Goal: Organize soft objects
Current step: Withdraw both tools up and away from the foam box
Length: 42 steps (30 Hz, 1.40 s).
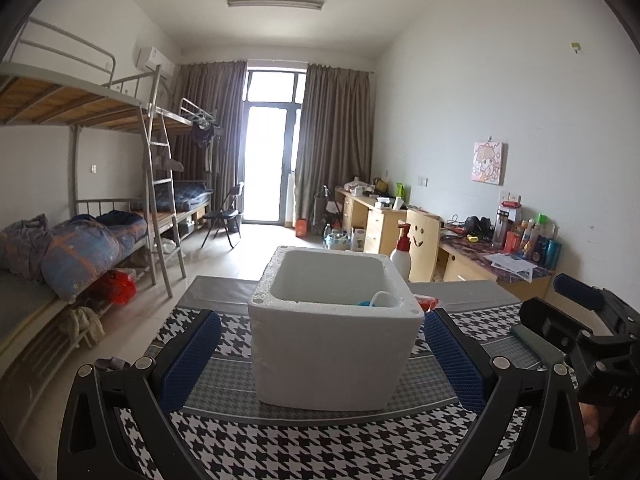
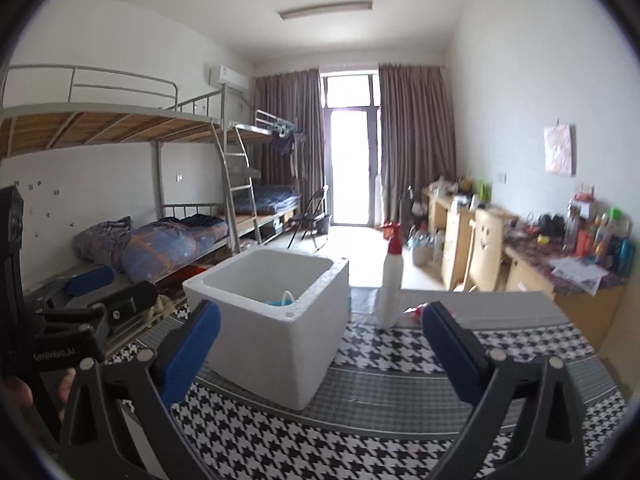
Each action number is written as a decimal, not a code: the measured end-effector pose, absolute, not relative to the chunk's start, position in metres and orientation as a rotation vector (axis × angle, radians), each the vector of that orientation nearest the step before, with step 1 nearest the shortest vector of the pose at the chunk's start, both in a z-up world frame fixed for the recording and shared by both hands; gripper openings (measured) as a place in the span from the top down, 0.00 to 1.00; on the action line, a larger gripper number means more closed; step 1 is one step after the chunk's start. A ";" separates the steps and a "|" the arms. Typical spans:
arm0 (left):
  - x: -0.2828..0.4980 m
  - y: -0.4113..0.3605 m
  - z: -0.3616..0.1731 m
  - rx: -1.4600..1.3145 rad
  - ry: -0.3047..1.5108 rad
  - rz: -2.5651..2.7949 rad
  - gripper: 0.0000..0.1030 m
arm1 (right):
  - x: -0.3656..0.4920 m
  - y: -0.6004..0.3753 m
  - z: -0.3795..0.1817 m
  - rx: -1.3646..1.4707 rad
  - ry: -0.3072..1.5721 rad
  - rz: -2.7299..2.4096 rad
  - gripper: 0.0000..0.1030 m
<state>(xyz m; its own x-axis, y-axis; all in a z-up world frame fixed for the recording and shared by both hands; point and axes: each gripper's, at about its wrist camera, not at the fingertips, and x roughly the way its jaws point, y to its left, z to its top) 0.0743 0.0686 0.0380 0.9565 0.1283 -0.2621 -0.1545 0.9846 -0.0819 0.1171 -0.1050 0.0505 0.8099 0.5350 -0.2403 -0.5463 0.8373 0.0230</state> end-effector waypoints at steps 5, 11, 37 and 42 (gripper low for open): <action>0.063 0.061 0.034 -0.084 0.237 0.173 0.01 | 0.108 -0.115 0.042 -0.033 0.224 0.587 0.01; 0.054 0.057 0.026 -0.080 0.233 0.179 0.01 | 0.100 -0.124 0.032 -0.012 0.221 0.577 0.01; 0.042 0.054 0.015 -0.074 0.214 0.165 0.01 | 0.085 -0.133 0.009 -0.013 0.238 0.548 0.01; 0.039 0.051 0.010 -0.066 0.224 0.156 0.01 | 0.086 -0.135 0.007 -0.010 0.248 0.542 0.01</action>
<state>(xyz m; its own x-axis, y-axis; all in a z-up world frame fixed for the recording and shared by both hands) 0.0388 0.0512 0.0095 0.9631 0.1463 -0.2258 -0.1609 0.9858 -0.0477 0.0858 -0.1349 0.0068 0.8275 0.5092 -0.2367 -0.5117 0.8574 0.0558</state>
